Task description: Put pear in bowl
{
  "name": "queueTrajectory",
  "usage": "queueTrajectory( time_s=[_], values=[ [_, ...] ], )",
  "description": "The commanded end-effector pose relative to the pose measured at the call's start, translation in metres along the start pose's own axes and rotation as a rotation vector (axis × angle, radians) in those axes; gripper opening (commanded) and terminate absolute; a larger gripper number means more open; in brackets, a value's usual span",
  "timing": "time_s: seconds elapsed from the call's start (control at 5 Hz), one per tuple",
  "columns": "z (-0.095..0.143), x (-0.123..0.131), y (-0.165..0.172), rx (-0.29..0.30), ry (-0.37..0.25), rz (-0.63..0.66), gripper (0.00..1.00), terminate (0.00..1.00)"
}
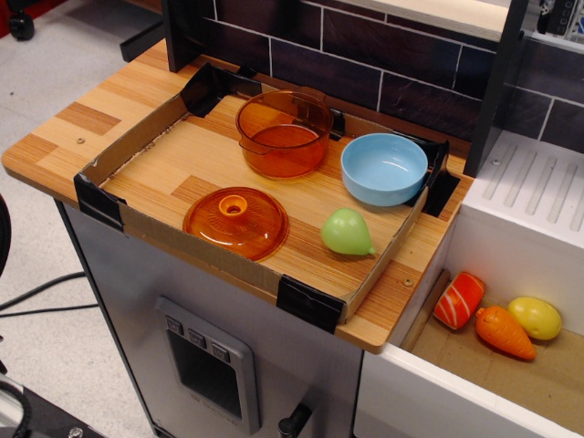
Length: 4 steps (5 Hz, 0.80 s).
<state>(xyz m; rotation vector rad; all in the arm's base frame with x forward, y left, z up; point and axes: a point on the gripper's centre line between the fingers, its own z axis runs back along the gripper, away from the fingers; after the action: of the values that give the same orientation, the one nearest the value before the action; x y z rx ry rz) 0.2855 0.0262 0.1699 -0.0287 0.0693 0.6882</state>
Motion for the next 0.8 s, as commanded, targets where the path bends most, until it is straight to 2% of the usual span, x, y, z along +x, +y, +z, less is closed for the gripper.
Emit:
queueTrajectory(
  time_s=[0.0,0.2,0.4,0.6],
  values=[
    [-0.015,-0.033,-0.035,-0.233,-0.117,0.460,1.00,0.00],
    [-0.030,-0.038,-0.048,-0.259,-0.117,0.557,1.00,0.00],
    [-0.038,-0.033,-0.060,-0.234,-0.142,0.565,1.00,0.00],
    [-0.049,-0.026,-0.065,-0.179,-0.137,0.576,1.00,0.00]
  ],
)
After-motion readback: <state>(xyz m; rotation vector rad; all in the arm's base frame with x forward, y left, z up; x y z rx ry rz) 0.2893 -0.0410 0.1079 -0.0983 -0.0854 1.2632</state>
